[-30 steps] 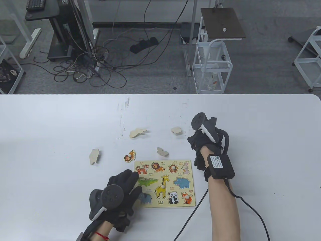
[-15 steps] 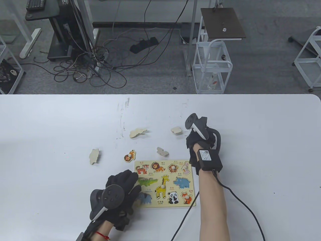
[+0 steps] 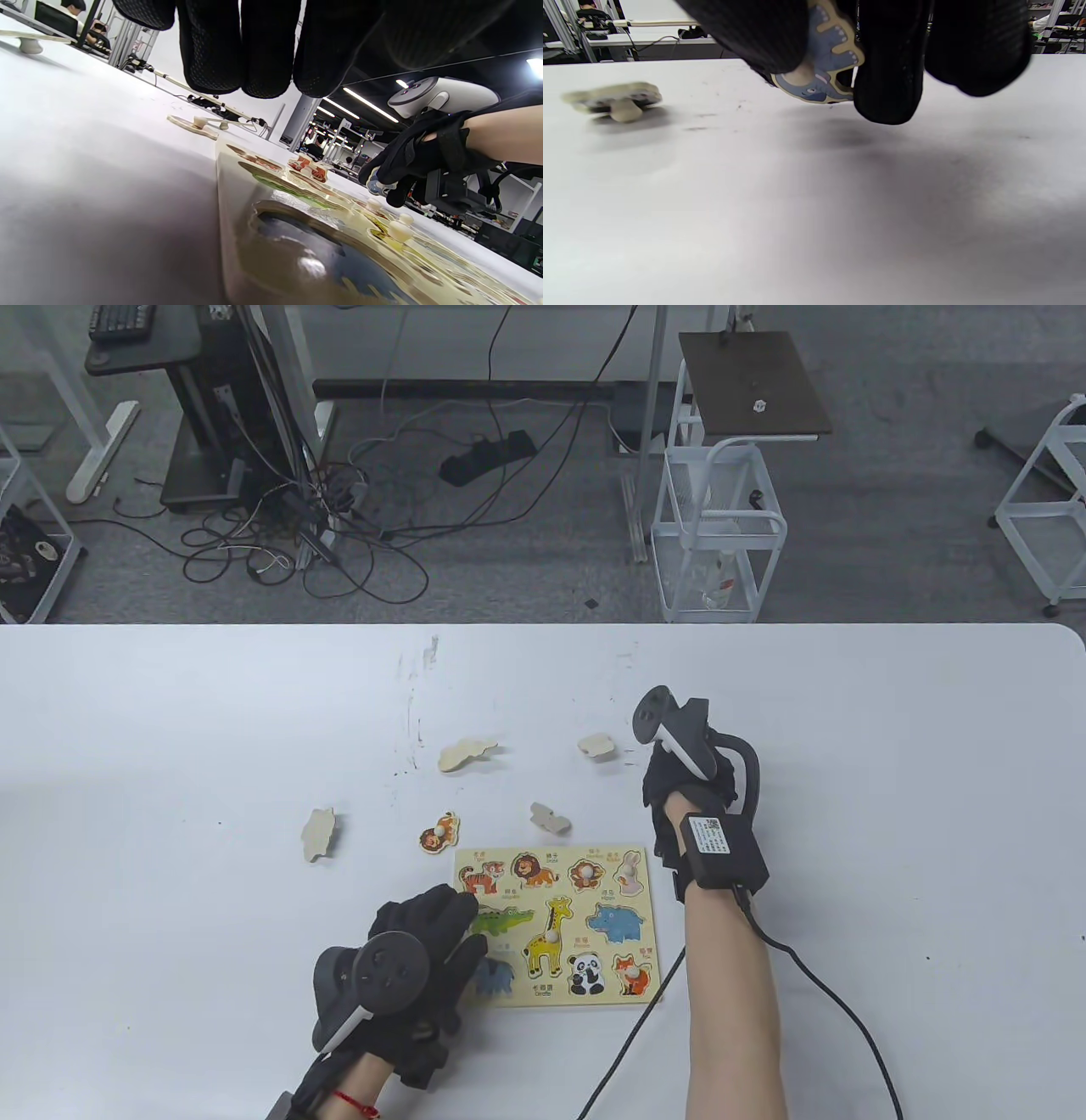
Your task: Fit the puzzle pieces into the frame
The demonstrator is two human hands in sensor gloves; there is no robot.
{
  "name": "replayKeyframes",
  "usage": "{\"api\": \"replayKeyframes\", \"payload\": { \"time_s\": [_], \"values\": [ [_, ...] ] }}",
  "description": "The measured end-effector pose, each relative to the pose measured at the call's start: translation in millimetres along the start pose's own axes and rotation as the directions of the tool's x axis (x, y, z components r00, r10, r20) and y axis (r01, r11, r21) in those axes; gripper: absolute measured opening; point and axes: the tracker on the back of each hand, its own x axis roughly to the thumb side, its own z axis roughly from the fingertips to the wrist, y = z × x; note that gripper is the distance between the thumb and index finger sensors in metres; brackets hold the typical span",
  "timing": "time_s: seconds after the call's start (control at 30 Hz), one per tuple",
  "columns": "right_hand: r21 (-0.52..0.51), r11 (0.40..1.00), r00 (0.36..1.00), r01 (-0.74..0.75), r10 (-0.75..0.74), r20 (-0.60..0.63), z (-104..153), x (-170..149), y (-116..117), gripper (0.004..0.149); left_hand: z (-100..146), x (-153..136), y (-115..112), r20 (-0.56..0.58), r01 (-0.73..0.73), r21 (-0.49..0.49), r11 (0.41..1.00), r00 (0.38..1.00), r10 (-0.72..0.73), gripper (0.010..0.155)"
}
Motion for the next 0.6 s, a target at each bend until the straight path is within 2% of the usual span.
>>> {"api": "replayKeyframes", "payload": {
  "time_s": [0.2,0.33,0.4,0.47,0.57,0.6],
  "values": [
    [-0.059,0.993,0.989,0.106,-0.099,0.113,37,-19,-32,0.050,1,1,-2,0.007,-0.016,-0.013,1.000,1.000,0.016,0.059],
    [-0.095,0.967,0.949,0.237,-0.209,0.238,75,-36,-54,0.048,2,5,-3,0.029,0.002,-0.019,1.000,1.000,-0.001,0.059],
    [-0.094,0.947,0.919,0.306,-0.268,0.288,95,-44,-61,0.047,3,6,-4,0.031,0.000,-0.023,1.000,1.000,0.001,0.059],
    [-0.079,0.908,0.864,0.410,-0.360,0.353,120,-54,-67,0.047,3,7,-4,0.036,0.003,-0.025,1.000,0.999,-0.002,0.059],
    [-0.029,0.856,0.788,0.517,-0.462,0.407,146,-64,-66,0.046,4,9,-4,0.043,0.012,-0.023,1.000,0.999,-0.011,0.059],
    [0.001,0.823,0.744,0.568,-0.515,0.426,158,-68,-63,0.046,5,9,-4,0.043,0.013,-0.021,1.000,0.999,-0.012,0.059]
  ]
}}
